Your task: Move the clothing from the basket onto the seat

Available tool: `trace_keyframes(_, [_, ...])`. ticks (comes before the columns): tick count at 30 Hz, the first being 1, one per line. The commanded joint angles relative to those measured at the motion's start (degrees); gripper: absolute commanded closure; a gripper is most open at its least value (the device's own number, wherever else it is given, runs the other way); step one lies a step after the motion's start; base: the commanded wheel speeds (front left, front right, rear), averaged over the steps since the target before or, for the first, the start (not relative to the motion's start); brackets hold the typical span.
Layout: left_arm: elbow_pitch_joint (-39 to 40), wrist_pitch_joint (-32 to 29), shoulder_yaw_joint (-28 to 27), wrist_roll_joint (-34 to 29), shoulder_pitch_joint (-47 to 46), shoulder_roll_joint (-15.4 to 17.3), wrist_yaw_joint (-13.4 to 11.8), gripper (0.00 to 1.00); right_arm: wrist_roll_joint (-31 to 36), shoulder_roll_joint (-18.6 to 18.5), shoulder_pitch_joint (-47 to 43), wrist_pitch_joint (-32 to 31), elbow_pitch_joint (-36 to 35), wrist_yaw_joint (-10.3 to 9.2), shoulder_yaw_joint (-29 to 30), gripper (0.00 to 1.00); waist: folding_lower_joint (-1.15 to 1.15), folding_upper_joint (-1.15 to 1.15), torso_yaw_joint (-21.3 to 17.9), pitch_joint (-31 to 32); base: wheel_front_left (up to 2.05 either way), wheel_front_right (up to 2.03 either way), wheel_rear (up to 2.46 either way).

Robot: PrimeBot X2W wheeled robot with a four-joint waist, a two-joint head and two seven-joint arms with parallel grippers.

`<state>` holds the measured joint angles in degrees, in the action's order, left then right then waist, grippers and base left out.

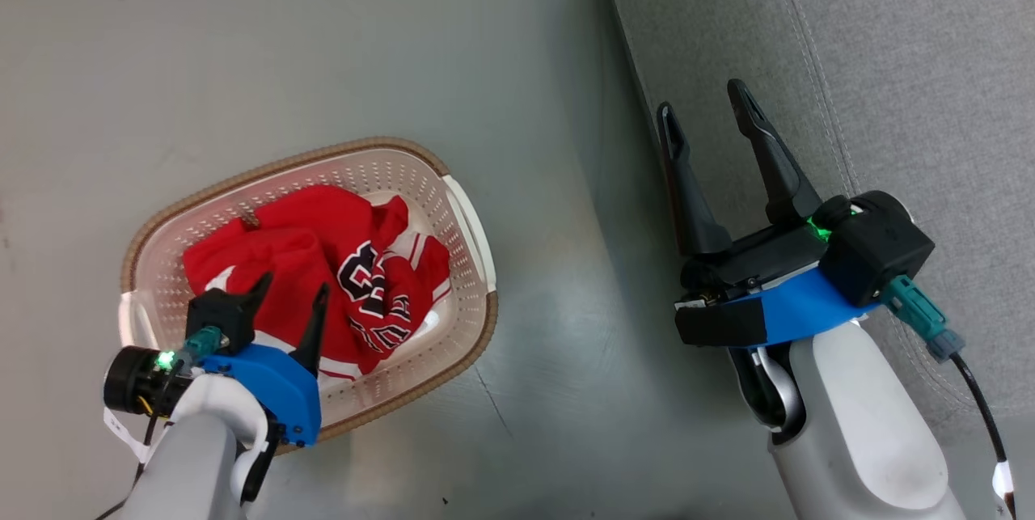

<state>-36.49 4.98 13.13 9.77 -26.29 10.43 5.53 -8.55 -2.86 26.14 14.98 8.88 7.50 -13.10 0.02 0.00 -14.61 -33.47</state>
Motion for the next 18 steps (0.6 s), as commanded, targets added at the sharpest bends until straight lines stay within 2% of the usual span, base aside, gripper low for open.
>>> trace_keyframes(1, [-0.7,-0.3,-0.2,-0.2,-1.4,1.0,0.0,0.00,-0.2,0.0,1.4,0.2,-0.3,-0.02,-0.6,0.00,-0.02,0.00,-2.2,-2.7,0.00,0.00,0.00])
trace_keyframes(4, [-4.1,-0.7,-0.3,-0.8,-3.7,1.8,-0.9,0.00,-0.7,0.0,1.9,0.2,-1.2,-0.02,-1.6,0.00,-0.02,0.00,-3.4,-4.8,0.00,0.00,0.00])
trace_keyframes(8, [-8.5,-0.4,-1.0,-1.5,-7.4,3.7,-3.4,0.00,-1.9,0.0,3.2,0.2,-2.5,-0.02,-2.7,0.00,-0.02,0.00,-5.4,-8.1,0.00,0.00,0.00])
trace_keyframes(13, [-12.2,-1.3,-1.5,-1.1,-9.9,5.0,-4.6,0.00,-3.4,0.0,3.9,0.2,-3.2,-0.02,-3.5,0.00,-0.02,0.00,-6.9,-10.6,0.00,0.00,0.00])
trace_keyframes(18, [-15.0,-2.4,-1.5,-0.4,-11.0,4.8,-4.4,0.00,-4.3,0.0,4.2,0.2,-3.2,-0.02,-4.2,0.00,-0.02,0.00,-7.4,-11.6,0.00,0.00,0.00])
